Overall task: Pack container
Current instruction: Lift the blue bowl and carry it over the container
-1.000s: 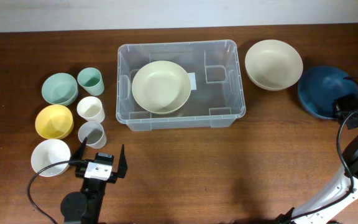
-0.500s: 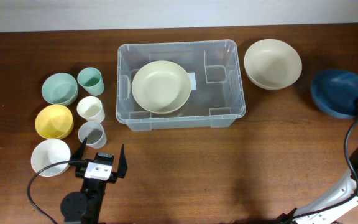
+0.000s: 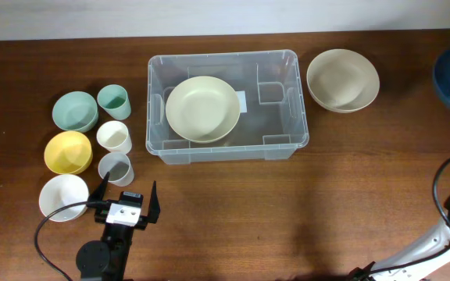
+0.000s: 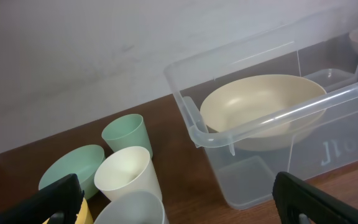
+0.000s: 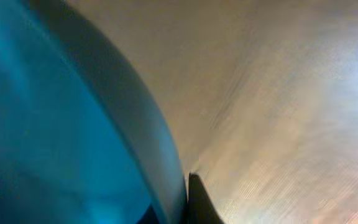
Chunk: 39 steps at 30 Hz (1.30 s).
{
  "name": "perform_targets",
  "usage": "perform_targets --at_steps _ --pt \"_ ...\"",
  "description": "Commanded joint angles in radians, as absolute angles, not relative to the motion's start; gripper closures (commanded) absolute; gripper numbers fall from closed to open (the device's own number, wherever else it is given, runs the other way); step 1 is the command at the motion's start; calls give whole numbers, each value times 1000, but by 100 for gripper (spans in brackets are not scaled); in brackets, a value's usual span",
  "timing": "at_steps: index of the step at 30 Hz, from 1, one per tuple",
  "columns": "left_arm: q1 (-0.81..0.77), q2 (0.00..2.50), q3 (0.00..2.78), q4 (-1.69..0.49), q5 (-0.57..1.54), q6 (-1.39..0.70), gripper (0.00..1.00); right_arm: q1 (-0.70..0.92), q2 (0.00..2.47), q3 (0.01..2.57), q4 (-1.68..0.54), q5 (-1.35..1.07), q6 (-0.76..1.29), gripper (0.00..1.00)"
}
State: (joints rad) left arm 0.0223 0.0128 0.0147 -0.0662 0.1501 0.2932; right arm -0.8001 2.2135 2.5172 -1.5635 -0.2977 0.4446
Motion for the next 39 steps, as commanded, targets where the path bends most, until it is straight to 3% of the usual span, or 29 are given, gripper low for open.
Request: perform_targets --at_steps 1,16,24,31,39 --pt "27 6 9 -68 158 301 0 -693 2196 2612 -1605 -441 379 96" --pt "27 6 9 -67 158 301 0 -32 2197 2629 -1531 -423 356 96" --pt "27 6 9 -68 158 301 0 251 2239 2582 -1457 -198 455 96" --pt "27 6 9 -67 158 301 0 361 2347 2568 -1417 -205 511 96" --pt "27 6 9 -67 158 301 0 375 2465 2568 -1401 -262 514 96"
